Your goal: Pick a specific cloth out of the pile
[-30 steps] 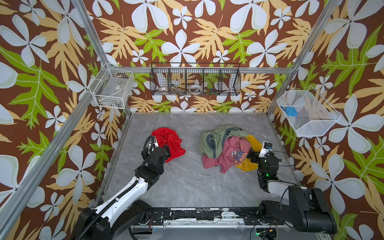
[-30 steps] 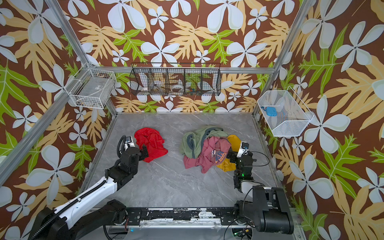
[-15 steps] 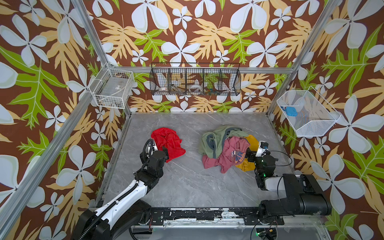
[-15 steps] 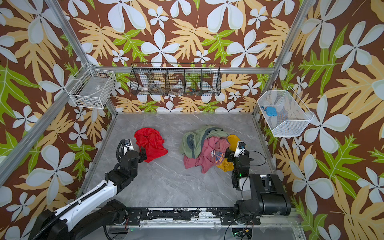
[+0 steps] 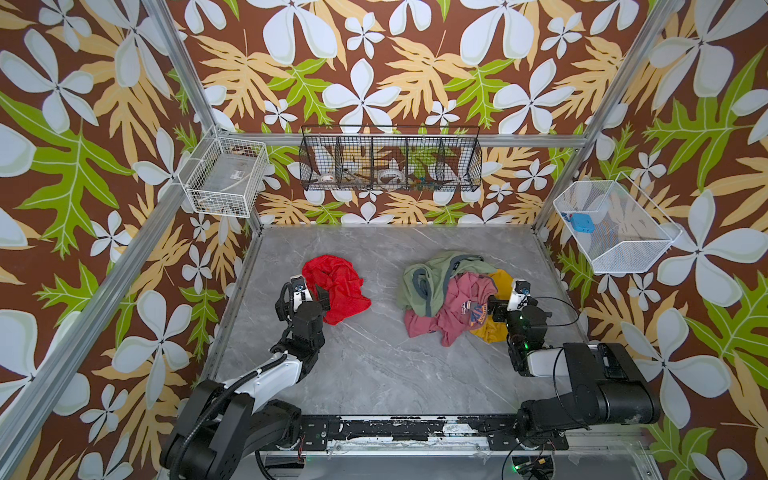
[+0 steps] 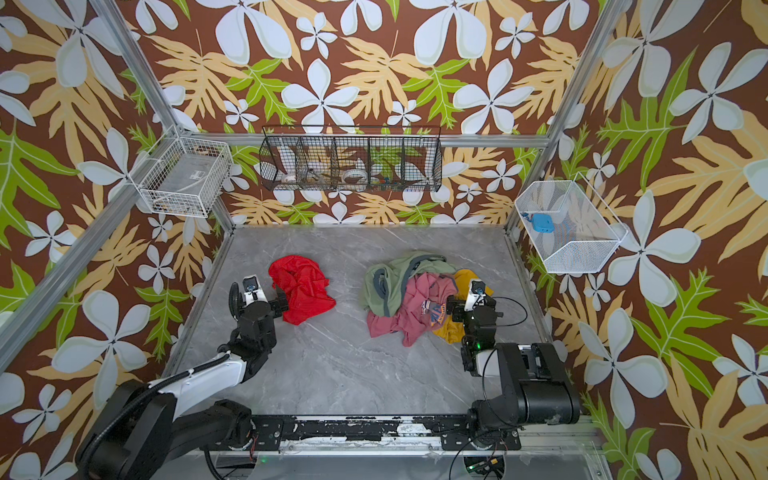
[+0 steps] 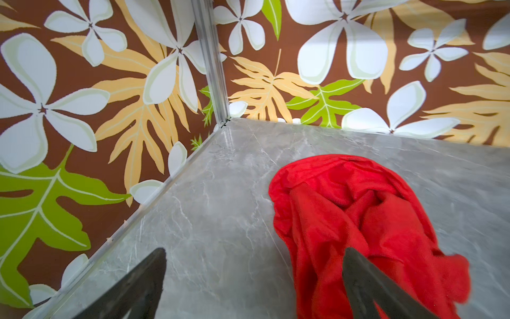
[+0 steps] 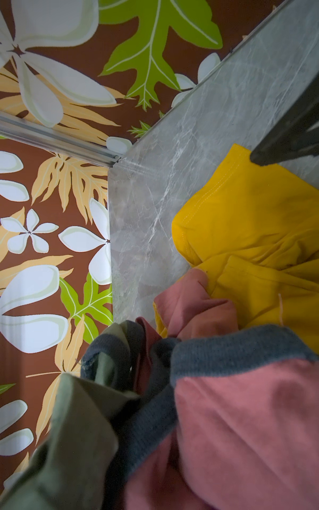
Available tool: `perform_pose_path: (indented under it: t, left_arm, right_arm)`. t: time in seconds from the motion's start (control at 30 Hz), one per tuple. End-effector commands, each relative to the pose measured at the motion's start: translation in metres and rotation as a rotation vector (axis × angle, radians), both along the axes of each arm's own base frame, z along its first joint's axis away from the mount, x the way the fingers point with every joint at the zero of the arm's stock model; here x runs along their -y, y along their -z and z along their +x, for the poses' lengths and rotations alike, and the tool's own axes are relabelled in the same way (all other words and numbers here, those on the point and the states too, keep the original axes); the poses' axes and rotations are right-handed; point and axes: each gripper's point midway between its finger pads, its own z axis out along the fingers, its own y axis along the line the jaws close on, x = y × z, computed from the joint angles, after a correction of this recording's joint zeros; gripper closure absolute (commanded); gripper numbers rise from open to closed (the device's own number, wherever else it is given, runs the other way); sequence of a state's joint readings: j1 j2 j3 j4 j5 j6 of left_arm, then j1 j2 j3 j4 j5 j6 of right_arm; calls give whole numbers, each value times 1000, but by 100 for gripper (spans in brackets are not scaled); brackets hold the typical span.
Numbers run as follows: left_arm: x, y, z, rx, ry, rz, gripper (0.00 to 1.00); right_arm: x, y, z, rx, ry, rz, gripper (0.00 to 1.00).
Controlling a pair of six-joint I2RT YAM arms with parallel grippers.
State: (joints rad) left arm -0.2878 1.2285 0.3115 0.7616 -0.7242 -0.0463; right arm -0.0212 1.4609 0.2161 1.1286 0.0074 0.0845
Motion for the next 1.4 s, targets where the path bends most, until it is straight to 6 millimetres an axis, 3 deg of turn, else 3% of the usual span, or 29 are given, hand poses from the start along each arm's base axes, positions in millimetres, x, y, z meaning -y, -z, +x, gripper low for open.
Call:
perform_pose_path:
  t: [0.0,0.13,0.2,0.43,1.37]
  left_arm:
    - [-8,-17,0,164,1,-38,0]
    - [-6,-9,-17,259,115,-80,0]
    - [10,-6,-15,254,219,-54,4]
    - [1,6,4,172,208,-114,3]
    - [1,4,3,189,214,-111,0]
  right_arm:
    - [1,-2,1,8,2,-12,0]
    - [0,-3,1,10,1,-12,0]
    - [1,-3,1,9,2,-12,0]
    - [1,-3,1,9,2,-12,1]
    - [1,-3,1,9,3,-11,0]
